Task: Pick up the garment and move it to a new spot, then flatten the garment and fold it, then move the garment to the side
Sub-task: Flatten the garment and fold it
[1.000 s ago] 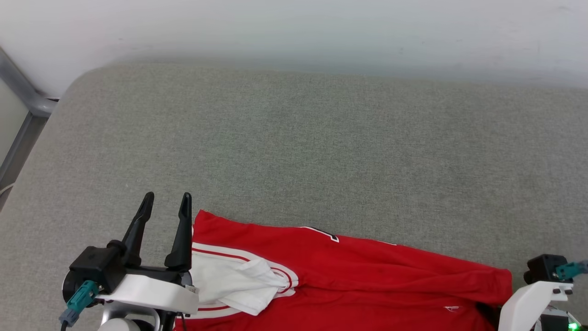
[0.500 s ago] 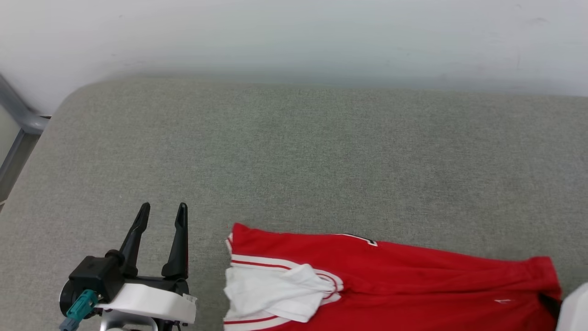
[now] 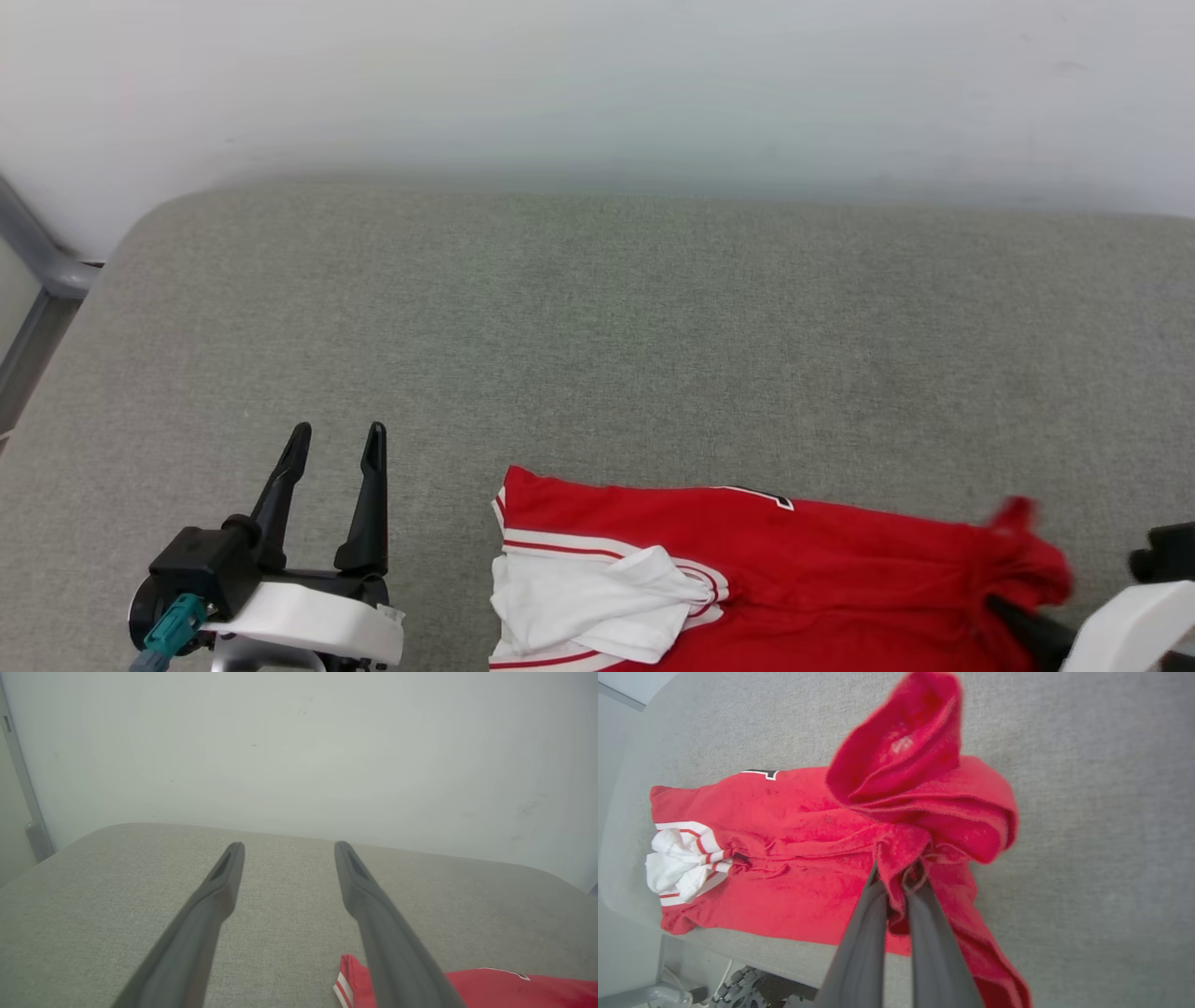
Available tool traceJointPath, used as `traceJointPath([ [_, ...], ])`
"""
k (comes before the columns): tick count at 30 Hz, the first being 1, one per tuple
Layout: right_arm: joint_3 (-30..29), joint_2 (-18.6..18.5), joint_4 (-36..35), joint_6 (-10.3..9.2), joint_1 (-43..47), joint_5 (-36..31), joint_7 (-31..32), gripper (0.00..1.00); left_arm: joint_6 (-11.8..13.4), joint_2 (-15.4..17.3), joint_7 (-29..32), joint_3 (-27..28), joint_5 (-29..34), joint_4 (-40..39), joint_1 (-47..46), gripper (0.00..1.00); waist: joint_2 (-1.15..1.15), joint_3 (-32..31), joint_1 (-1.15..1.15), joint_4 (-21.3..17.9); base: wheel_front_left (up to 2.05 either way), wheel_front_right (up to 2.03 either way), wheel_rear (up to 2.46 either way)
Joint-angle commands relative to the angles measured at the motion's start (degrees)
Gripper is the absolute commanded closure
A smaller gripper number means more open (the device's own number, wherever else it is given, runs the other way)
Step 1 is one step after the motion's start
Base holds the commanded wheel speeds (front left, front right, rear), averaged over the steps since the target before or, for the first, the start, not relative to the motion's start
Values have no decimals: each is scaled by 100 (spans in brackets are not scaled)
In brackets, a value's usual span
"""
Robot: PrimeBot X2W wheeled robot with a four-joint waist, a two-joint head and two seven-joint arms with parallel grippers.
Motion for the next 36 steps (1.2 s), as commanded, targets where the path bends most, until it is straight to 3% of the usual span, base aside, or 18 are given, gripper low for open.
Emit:
traceJointPath([
  [1,98,275,-2,-4,35,426,95,100,14,-27,9,-13,55,17,45,0,0,-75,0,53,0,0,0],
  [7,288,725,233,-4,-103,1599,364,100,77,2,72,-38,37,-29,93,0,0,-174,0,190,0,0,0],
  [12,535,807,475,-4,-324,2301,306,100,93,16,119,-68,15,-80,68,0,0,-167,0,328,0,0,0],
  [19,1560,826,1021,-3,-933,3194,-240,100,82,41,173,-94,-14,-96,-36,0,0,-92,0,591,0,0,0],
  [27,3053,819,1414,-3,-1710,3821,-1071,100,52,-12,152,-149,-69,-39,-164,0,0,96,0,845,0,0,0],
  [34,3760,815,2152,-4,-2044,3641,-1486,100,-8,-82,85,-173,-113,74,-294,0,0,402,0,934,0,0,0],
  [35,3804,814,2315,-4,-2089,3545,-1603,91,-23,-94,80,-176,-113,98,-311,0,0,437,0,933,0,0,0],
  [36,3848,817,2456,-3,-2126,3491,-1710,73,-28,-109,67,-180,-107,126,-327,0,0,468,0,928,0,0,0],
])
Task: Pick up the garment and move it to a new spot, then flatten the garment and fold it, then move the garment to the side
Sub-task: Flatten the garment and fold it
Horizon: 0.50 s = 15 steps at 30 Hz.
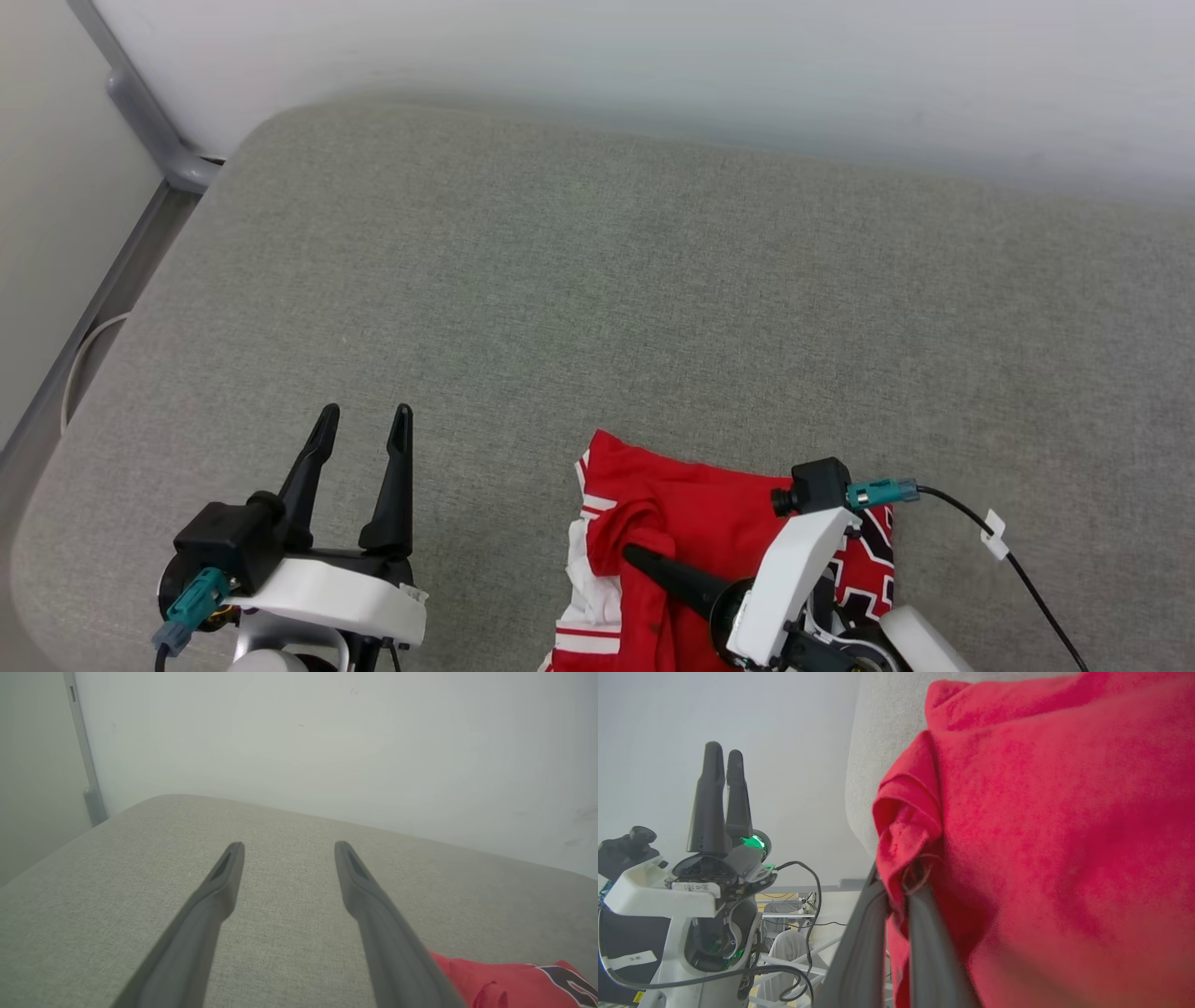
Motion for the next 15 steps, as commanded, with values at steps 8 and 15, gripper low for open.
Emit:
traceJointPath([
  [8,476,3,212,-1,-348,292,-732,0,-96,-55,-79,26,45,229,-160,0,0,65,-1,-171,0,0,0],
  [15,488,-223,-107,-2,-474,-215,-1468,0,-83,-25,-97,31,131,298,-84,0,0,-120,-1,-424,0,0,0],
])
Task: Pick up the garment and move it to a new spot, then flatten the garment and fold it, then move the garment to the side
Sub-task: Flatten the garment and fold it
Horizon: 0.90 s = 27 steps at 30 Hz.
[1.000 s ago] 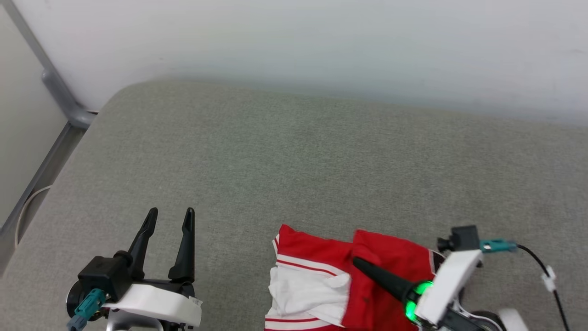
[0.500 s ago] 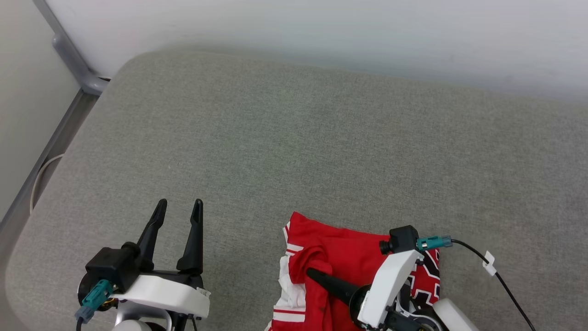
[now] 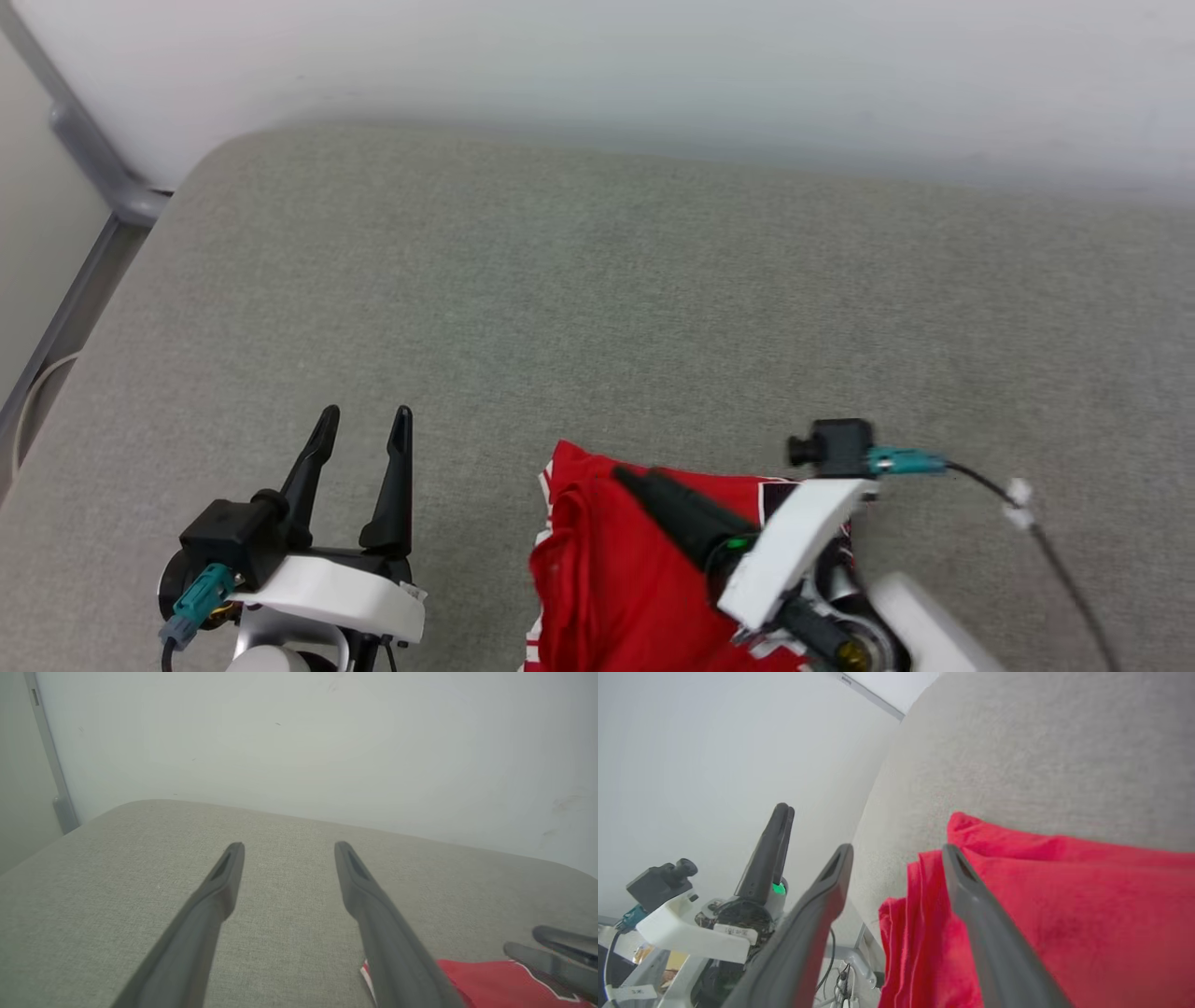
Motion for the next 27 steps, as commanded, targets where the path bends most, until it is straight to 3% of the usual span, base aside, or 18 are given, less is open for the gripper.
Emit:
traceJointPath([
  [1,-115,-192,-41,-3,-45,-247,-238,0,8,25,-30,11,51,19,48,0,0,-87,0,-115,0,0,0],
  [5,-520,-496,-44,-3,105,-962,-785,0,41,46,-31,33,56,28,107,0,0,-174,0,-275,0,0,0],
  [11,-1780,-734,-3,-3,459,-2436,-1325,0,127,65,-37,106,70,59,231,0,0,-304,0,-540,0,0,0],
  [19,-3466,-450,-948,-3,1217,-4582,-1472,0,233,56,-43,205,87,92,383,0,0,-530,0,-751,0,0,0],
  [24,-3706,-259,-1903,-3,1698,-5525,-1403,0,290,95,-45,249,153,81,519,0,0,-667,0,-835,0,0,0],
  [27,-3630,-167,-2294,-3,1931,-5719,-1293,0,339,124,-45,259,189,70,602,0,0,-727,0,-892,0,0,0],
])
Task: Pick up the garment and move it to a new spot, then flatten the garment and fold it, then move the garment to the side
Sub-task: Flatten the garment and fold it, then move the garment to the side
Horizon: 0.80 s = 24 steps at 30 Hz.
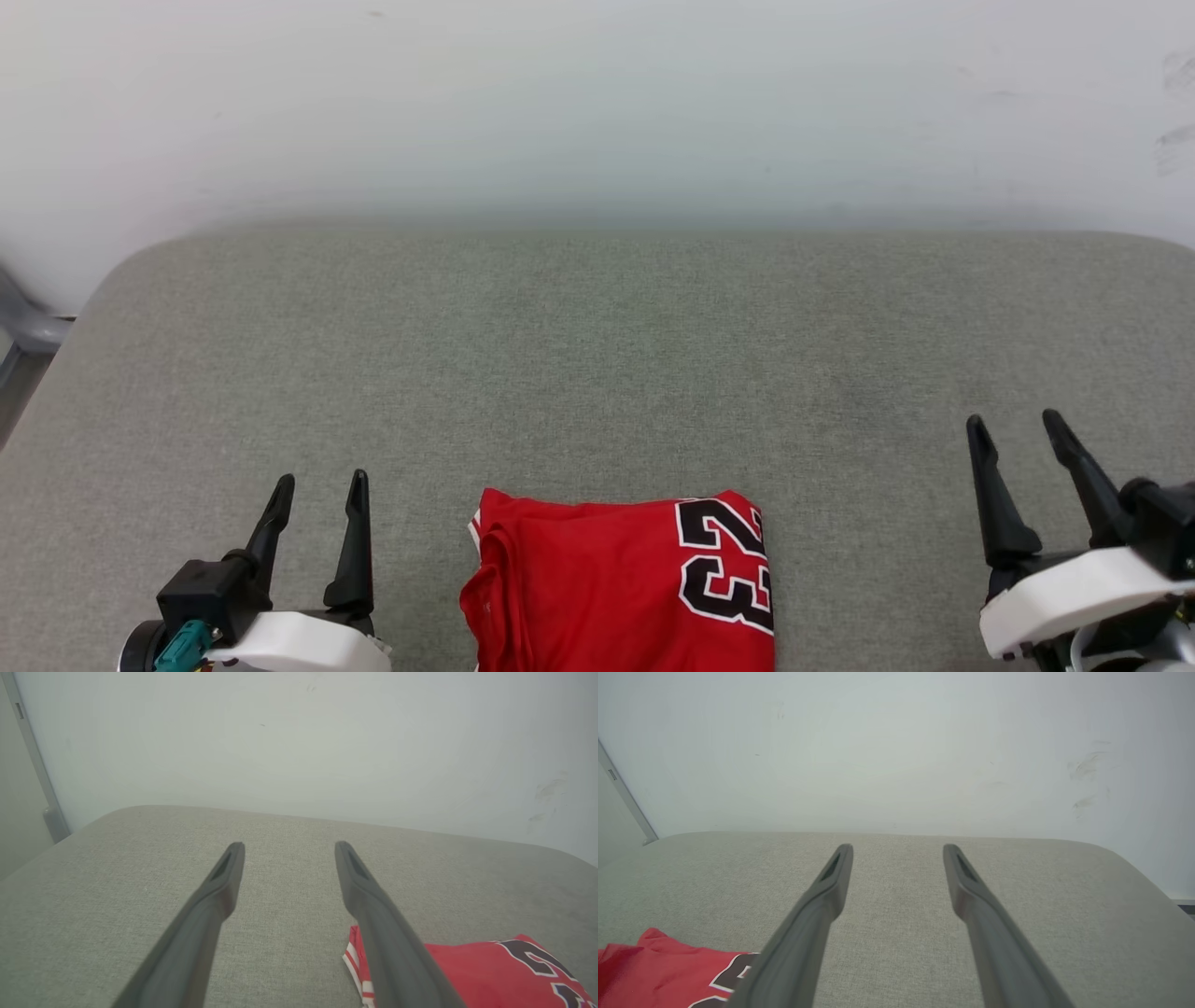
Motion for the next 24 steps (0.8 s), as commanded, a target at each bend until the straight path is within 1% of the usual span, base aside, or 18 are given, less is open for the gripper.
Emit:
traceJointPath([
  [1,31,60,-214,-4,189,-106,78,0,34,48,-35,-6,61,-35,76,0,0,-47,0,-44,0,0,0],
  [6,51,182,-610,-3,526,-221,215,0,107,44,-31,28,88,-107,167,0,0,-76,0,-57,0,0,0],
  [11,50,258,-788,-3,674,-201,317,0,143,63,-32,40,108,-180,198,0,0,-55,0,-65,0,0,0],
  [18,-7,303,-893,-3,624,-190,450,0,132,136,-32,-1,147,-209,70,0,0,6,0,-34,0,0,0],
  [24,-256,306,-679,-3,561,32,763,0,102,142,-32,-15,147,-227,-126,0,0,186,0,85,0,0,0],
])
